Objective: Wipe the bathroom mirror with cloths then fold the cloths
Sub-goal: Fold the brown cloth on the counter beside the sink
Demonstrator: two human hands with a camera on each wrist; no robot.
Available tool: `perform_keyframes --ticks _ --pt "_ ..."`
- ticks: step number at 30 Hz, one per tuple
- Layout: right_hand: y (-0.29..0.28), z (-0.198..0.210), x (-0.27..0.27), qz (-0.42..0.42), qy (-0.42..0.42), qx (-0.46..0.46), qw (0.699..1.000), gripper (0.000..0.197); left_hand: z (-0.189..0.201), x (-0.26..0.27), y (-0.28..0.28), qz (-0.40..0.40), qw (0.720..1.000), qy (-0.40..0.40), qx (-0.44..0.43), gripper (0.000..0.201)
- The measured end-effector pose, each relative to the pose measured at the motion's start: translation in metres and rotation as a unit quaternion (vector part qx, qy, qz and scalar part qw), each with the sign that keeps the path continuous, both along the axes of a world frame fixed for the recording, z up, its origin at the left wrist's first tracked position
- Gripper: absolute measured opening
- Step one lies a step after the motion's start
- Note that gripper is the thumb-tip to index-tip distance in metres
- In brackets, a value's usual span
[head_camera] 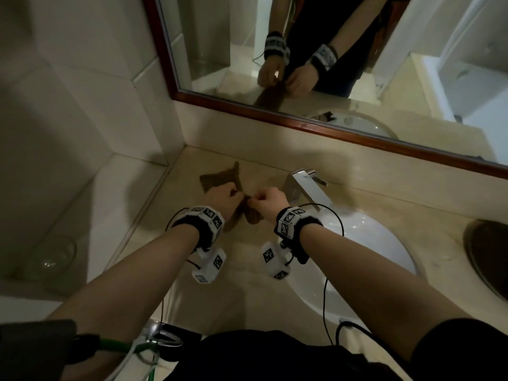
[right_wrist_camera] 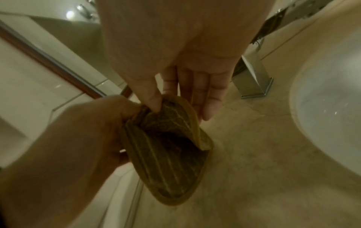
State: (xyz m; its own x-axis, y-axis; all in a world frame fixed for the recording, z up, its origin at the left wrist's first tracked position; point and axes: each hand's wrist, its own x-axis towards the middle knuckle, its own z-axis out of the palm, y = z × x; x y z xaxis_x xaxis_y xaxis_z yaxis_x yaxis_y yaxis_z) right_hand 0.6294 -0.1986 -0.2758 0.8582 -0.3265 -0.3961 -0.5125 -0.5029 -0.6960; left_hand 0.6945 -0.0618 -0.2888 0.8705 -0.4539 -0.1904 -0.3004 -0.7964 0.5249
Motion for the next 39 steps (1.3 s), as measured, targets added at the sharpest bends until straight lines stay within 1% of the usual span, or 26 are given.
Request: perform_keyframes --ticks 2,3,5,7,8,9,10,11,13,15,18,21,22,24,26,28,30,33,34,36,38,39 --pt "0.003 0.003 -0.001 -0.018 -0.007 0.03 0.999 0.015 0.001 -0.002 0.002 -0.012 1.0 -0.001 0.017 0.028" --pt "0.004 0.005 -0.001 -0.019 -0.012 0.027 0.999 0.017 0.001 -0.002 0.003 -0.015 1.0 -0.006 0.023 0.029" --pt "0.004 0.007 -0.004 -0.012 -0.024 -0.005 1.0 0.02 0.001 -0.005 0.003 -0.024 0.999 -0.023 0.021 0.028" --pt "0.003 0.01 -0.007 -0.01 -0.039 -0.048 0.998 0.018 -0.001 -0.005 0.005 -0.024 0.999 -0.04 0.016 0.02" --pt "0.002 0.011 -0.008 -0.011 -0.042 -0.071 0.997 0.012 -0.003 -0.004 0.008 -0.016 0.999 -0.043 0.019 0.017" --pt "0.0 0.012 -0.009 -0.017 -0.047 -0.089 0.995 0.008 -0.004 -0.003 0.013 0.0 0.999 -0.043 0.027 0.02" --pt "-0.001 0.013 -0.01 -0.028 -0.052 -0.097 0.994 0.007 -0.007 -0.001 0.019 0.028 0.998 -0.04 0.034 0.023" --pt "-0.001 0.014 -0.01 -0.041 -0.059 -0.089 0.993 0.008 -0.008 0.0 0.026 0.059 0.997 -0.033 0.033 0.027" --pt "0.0 0.015 -0.011 -0.077 -0.08 -0.033 0.993 0.006 -0.016 0.004 0.036 0.087 0.996 -0.011 0.007 0.031" --pt "0.003 0.015 -0.011 -0.105 -0.099 -0.003 0.99 0.005 -0.024 0.007 0.039 0.076 0.997 0.011 0.015 0.029" --pt "0.002 0.012 -0.008 -0.135 -0.124 -0.023 0.983 0.007 -0.026 0.006 0.042 0.029 0.997 0.043 0.063 0.027" --pt "-0.007 0.011 -0.01 -0.116 -0.117 -0.074 0.984 0.011 -0.027 0.006 0.054 -0.027 0.992 0.039 0.114 0.032" --pt "-0.011 0.009 -0.013 -0.105 -0.105 -0.092 0.985 0.011 -0.029 0.008 0.059 -0.032 0.991 0.03 0.123 0.028" --pt "-0.02 0.004 -0.021 -0.091 -0.083 -0.117 0.986 0.014 -0.029 0.012 0.068 -0.02 0.989 0.019 0.144 0.017" --pt "-0.025 -0.003 -0.03 -0.078 -0.06 -0.146 0.984 0.016 -0.025 0.014 0.073 -0.004 0.988 0.004 0.154 0.019" --pt "-0.028 -0.008 -0.036 -0.052 -0.04 -0.183 0.981 0.018 -0.019 0.016 0.073 0.007 0.99 -0.022 0.14 0.021" --pt "-0.029 -0.002 -0.037 -0.034 -0.035 -0.198 0.979 0.02 -0.006 0.022 0.072 0.024 0.993 -0.028 0.115 0.023" --pt "-0.038 0.032 -0.016 -0.021 -0.065 -0.23 0.971 0.023 0.037 0.054 0.059 0.072 0.992 -0.046 0.093 0.026" --pt "-0.043 0.049 -0.003 -0.026 -0.092 -0.241 0.966 0.023 0.057 0.069 0.053 0.099 0.991 -0.064 0.063 0.025" --pt "-0.055 0.091 0.027 -0.049 -0.166 -0.245 0.954 0.021 0.107 0.097 0.039 0.128 0.986 -0.109 -0.016 0.024" --pt "-0.067 0.132 0.05 -0.06 -0.225 -0.259 0.937 0.02 0.153 0.121 0.028 0.136 0.973 -0.157 -0.099 0.018" --pt "-0.072 0.148 0.058 -0.063 -0.242 -0.268 0.93 0.02 0.169 0.129 0.025 0.139 0.966 -0.178 -0.125 0.018"
